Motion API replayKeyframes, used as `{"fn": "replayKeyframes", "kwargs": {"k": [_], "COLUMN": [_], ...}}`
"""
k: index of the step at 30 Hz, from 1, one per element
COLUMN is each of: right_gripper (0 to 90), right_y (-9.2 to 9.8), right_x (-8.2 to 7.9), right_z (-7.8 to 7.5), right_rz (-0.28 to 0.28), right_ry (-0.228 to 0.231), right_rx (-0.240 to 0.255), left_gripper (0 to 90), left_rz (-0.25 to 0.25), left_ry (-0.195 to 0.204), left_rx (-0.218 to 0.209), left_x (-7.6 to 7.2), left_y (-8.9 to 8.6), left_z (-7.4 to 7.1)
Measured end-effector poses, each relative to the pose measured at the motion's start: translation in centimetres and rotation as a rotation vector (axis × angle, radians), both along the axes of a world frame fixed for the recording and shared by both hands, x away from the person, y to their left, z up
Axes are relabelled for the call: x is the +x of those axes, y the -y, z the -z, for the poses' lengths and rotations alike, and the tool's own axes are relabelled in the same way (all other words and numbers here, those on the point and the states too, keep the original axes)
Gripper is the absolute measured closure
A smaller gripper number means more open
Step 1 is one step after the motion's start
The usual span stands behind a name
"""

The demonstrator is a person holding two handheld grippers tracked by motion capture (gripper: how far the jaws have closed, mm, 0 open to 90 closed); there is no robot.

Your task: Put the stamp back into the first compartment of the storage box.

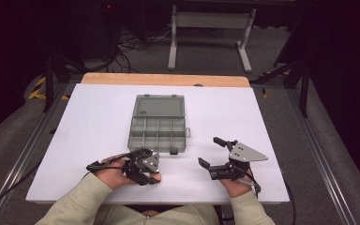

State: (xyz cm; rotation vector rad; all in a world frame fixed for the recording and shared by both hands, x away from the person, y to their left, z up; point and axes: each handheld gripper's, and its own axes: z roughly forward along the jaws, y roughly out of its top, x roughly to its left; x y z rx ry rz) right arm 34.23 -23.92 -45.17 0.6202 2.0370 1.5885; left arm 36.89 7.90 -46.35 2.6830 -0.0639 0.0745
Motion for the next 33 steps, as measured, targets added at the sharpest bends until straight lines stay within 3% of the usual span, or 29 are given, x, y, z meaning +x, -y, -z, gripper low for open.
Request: {"fn": "replayKeyframes", "kwargs": {"k": [6,23,33], "right_gripper": [9.0,9.0,8.9], "right_y": [0.0,0.0,-0.1], "right_x": [0.0,0.0,0.1], "right_z": [0.0,0.0,0.1], "right_rz": [0.0,-0.002,-0.002], "right_ry": [0.0,-0.001,-0.002], "right_rx": [0.0,-0.002,-0.005], "left_gripper": [65.9,65.9,65.9], "left_rz": [-0.001,-0.04,-0.066], "left_ry": [-0.022,0.018,0.042], "left_rx": [-0.042,-0.101,-0.13], "left_x": [-0.1,-0.9,-0.9], "left_y": [-0.4,-1.6,-2.5], "left_z": [-0.6,-3.6,-4.6]}}
